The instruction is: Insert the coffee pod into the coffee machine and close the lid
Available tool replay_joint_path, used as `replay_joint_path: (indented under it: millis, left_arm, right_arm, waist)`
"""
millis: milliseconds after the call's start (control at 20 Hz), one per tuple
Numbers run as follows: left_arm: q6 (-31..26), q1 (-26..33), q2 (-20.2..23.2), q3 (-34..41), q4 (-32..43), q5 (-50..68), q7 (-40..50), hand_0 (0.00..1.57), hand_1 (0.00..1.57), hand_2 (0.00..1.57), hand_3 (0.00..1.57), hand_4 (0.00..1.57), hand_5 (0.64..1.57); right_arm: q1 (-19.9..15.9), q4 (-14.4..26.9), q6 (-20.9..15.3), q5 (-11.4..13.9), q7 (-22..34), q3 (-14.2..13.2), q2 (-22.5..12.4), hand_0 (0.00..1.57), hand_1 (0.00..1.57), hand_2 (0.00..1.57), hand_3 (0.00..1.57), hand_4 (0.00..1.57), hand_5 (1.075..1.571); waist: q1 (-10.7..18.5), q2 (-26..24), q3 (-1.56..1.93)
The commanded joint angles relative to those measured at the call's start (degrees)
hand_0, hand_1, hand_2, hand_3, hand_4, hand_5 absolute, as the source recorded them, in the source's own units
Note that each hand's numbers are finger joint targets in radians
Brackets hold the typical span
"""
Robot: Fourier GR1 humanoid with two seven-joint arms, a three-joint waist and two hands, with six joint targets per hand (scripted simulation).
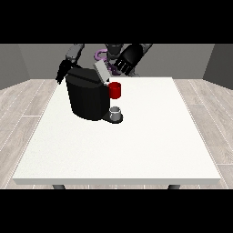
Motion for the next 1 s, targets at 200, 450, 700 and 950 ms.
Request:
replay_joint_path:
  millis: [200, 450, 700, 950]
  left_arm:
    - [0.4, -3.5, 0.7, 1.1, 1.8, -0.2, -0.2, 1.22, 1.22, 1.29, 1.24, 0.49, 1.571]
    - [0.0, -3.5, 1.6, 0.3, 1.7, -1.1, -2.5, 1.17, 1.17, 1.24, 1.22, 0.46, 1.571]
    - [1.7, -2.1, 0.1, -0.2, 2.2, -2.0, -2.1, 1.24, 1.24, 1.29, 1.22, 0.43, 1.571]
    - [-2.4, -5.6, 4.0, 2.3, 5.1, -0.5, -2.6, 1.19, 1.19, 1.23, 1.20, 0.44, 1.571]
  right_arm:
    - [-1.7, -1.4, -2.7, 1.5, 0.7, 1.1, 2.1, 0.00, 0.00, 0.00, 0.00, 0.06, 1.571]
    - [-3.3, -0.2, -1.6, 0.2, -0.7, -2.1, -1.2, 0.00, 0.00, 0.00, 0.00, 0.00, 1.571]
    - [-1.4, -0.7, 0.6, -1.5, -2.0, -2.3, -1.3, 0.00, 0.00, 0.00, 0.00, 0.22, 1.571]
    - [-4.5, -1.5, -0.8, -0.4, 2.2, -1.5, -0.7, 0.00, 0.00, 0.00, 0.00, 0.04, 1.571]
  waist:
    - [-1.5, 4.3, 0.00]
    - [-0.5, 6.2, 0.01]
    - [-1.7, 5.3, 0.01]
    - [-2.3, 6.9, -0.01]
